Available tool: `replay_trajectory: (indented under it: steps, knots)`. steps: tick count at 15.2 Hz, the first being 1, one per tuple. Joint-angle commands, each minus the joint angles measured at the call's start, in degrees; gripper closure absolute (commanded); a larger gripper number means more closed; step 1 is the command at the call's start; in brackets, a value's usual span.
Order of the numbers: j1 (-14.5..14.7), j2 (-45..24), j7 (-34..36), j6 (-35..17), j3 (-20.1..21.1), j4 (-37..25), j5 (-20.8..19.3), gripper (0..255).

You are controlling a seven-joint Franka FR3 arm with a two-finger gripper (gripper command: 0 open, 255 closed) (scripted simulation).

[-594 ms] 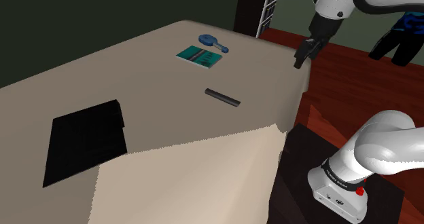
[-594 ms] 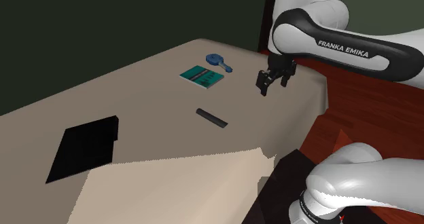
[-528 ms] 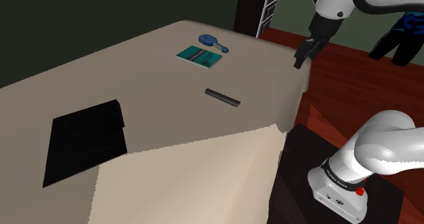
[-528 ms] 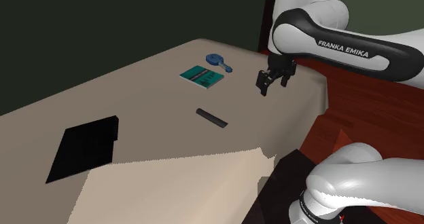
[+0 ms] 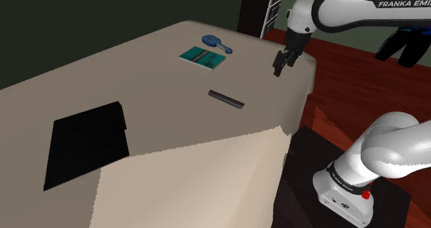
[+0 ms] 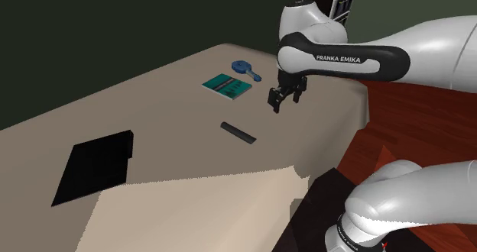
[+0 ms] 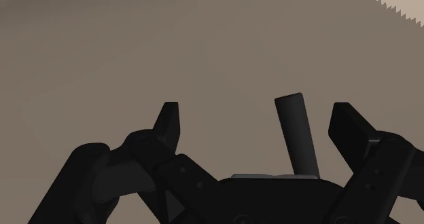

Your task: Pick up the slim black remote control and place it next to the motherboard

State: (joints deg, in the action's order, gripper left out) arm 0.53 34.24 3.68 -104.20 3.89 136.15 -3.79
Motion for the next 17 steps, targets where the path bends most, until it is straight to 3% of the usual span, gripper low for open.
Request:
replay_trajectory:
  steps: [1, 9, 17]
  knots:
    - [0.4, -3.7, -0.2, -3.2, 0.4, -0.4, 0.0, 0]
    - [1.6, -20.3, -1.1, -14.0, 2.1, -5.5, -0.6, 0]
    - [2.8, -37.5, -1.4, -21.0, 3.8, -15.0, -2.7, 0]
